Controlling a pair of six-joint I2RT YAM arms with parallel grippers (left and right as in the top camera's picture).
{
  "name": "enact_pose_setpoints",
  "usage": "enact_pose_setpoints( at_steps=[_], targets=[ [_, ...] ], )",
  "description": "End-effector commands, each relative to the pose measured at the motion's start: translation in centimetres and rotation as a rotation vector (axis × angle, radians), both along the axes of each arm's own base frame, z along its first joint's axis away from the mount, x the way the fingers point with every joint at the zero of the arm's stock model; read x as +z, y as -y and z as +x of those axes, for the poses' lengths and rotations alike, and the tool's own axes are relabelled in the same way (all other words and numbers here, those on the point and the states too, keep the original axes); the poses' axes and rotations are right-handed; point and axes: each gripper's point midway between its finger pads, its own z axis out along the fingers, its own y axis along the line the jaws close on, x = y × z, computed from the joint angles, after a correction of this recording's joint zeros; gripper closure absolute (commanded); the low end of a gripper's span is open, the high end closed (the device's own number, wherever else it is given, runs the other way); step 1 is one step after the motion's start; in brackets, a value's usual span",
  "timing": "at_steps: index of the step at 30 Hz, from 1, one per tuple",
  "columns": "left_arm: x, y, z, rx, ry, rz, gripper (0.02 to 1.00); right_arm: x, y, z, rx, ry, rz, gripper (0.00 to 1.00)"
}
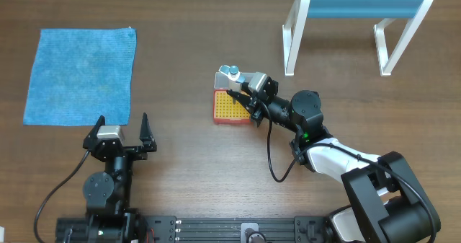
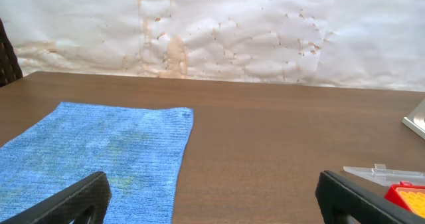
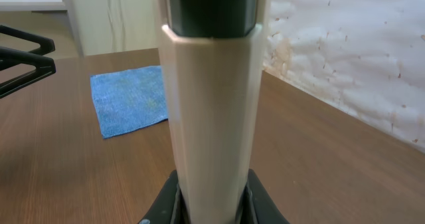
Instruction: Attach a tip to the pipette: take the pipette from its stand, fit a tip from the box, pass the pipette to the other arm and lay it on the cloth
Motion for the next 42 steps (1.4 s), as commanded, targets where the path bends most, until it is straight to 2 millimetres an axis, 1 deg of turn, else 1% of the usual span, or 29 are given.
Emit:
enact_pose_setpoints(
  at_steps=[1, 2, 8, 13, 21, 25, 40, 42],
  targets=[
    [-0.1, -0.2, 0.0, 0.013, 0.001, -0.014, 0.020, 0.1, 0.6, 0.5, -0.041, 0.015, -0.006, 0.923],
    [-0.1, -0.2, 0.0, 0.013, 0.001, -0.014, 0.020, 0.1, 0.8, 0.8, -0.060, 0.015, -0.007, 0.923],
    [-0.1, -0.2, 0.0, 0.013, 0.001, -0.014, 0.020, 0.1, 0.7, 0.7, -0.058, 0.015, -0.007, 0.923],
    [-0.1, -0.2, 0.0, 0.013, 0.001, -0.014, 0.020, 0.0, 0.1, 0.3, -0.040, 0.014, -0.007, 0.923],
    [-0.1, -0.2, 0.0, 0.013, 0.001, -0.014, 0.020, 0.0, 0.1, 0.2, -0.038, 0.013, -0.007, 0.925],
    [-0.1, -0.2, 0.0, 0.013, 0.001, -0.015, 0.020, -0.1, -0.4, -0.1, -0.024, 0.011, -0.008, 0.923],
    [-0.1, -0.2, 0.0, 0.013, 0.001, -0.014, 0.020, -0.2, 0.1, 0.4, -0.050, 0.008, -0.011, 0.925],
    [-0.1, -0.2, 0.0, 0.013, 0.001, -0.014, 0.020, -0.7, 0.1, 0.4, -0.050, -0.012, -0.021, 0.921]
  ],
)
